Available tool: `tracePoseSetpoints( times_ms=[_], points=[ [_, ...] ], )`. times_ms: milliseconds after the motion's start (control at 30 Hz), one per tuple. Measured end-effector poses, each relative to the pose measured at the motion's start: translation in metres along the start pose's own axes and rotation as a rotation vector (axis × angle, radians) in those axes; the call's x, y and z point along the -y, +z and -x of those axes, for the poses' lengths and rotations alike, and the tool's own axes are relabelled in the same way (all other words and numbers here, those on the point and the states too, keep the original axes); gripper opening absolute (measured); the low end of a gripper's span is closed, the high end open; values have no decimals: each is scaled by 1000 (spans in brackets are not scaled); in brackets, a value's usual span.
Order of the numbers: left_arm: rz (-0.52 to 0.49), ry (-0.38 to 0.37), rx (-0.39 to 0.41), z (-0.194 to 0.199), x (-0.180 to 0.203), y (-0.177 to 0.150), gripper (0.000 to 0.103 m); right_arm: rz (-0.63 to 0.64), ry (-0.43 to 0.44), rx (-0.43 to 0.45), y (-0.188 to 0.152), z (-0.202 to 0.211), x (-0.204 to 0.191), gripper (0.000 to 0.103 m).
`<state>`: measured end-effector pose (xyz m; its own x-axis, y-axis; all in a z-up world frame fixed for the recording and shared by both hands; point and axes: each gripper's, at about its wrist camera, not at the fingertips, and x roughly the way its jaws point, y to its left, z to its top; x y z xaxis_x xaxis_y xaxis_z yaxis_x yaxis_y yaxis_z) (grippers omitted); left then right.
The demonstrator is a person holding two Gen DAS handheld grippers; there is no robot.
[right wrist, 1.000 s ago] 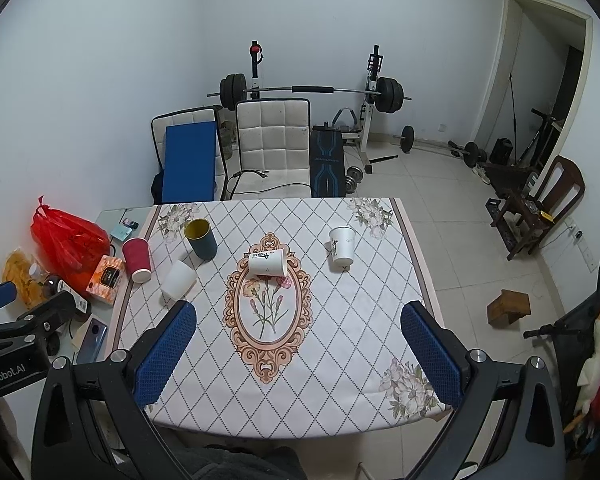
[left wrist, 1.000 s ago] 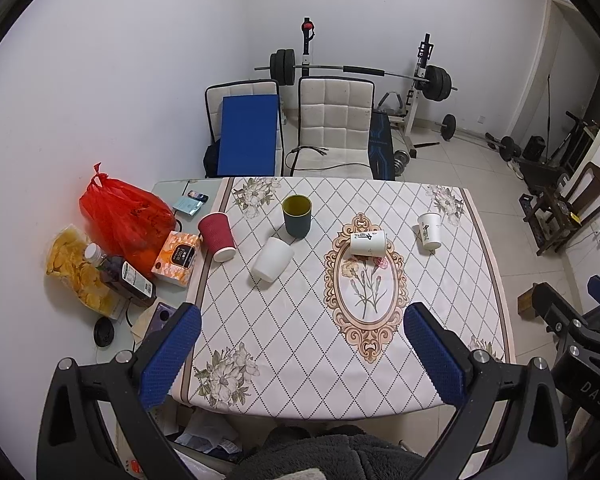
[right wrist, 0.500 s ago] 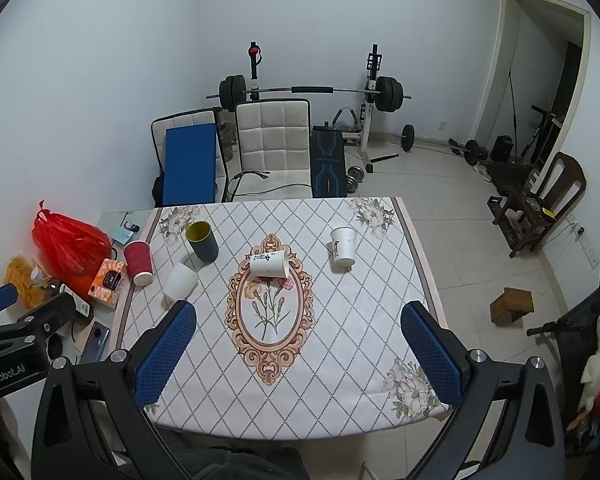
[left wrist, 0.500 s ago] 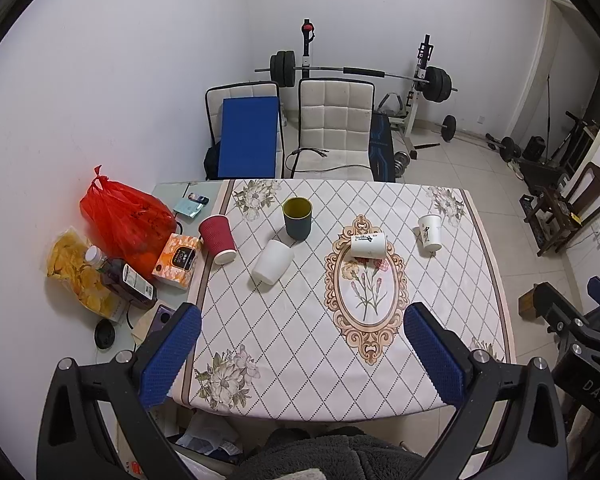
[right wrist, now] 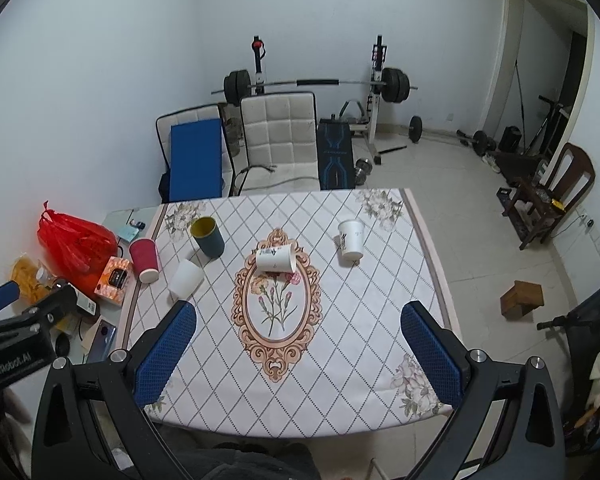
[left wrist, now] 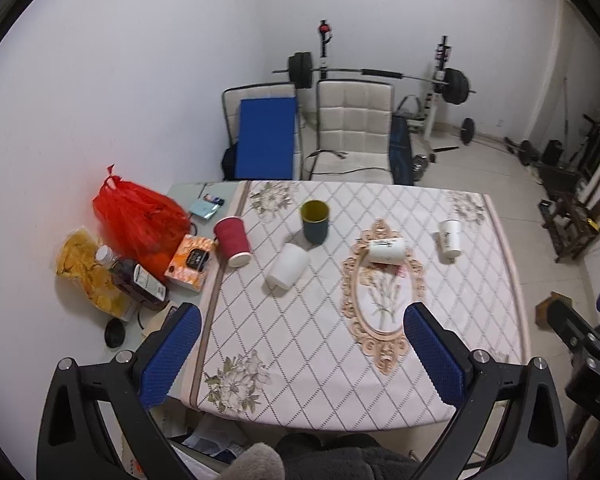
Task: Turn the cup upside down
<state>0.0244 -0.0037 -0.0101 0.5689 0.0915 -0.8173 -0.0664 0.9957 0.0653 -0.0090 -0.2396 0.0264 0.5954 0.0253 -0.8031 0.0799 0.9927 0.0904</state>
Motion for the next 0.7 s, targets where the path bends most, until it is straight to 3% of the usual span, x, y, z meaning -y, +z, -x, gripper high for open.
tracePoseSetpoints(
  times_ms=[233,533,700],
  points=[
    [18,148,-98,-80,-24,-7,103,7,28,-140,-15,-90,-4,103],
    [-43,157,-271,-193,-50,-4,103,41,-4,-357,-46,-228,-48,103],
    [-103,153,-313,-250,-61,14,103,52,-29,-438,-53,-292,-76,103]
  ],
)
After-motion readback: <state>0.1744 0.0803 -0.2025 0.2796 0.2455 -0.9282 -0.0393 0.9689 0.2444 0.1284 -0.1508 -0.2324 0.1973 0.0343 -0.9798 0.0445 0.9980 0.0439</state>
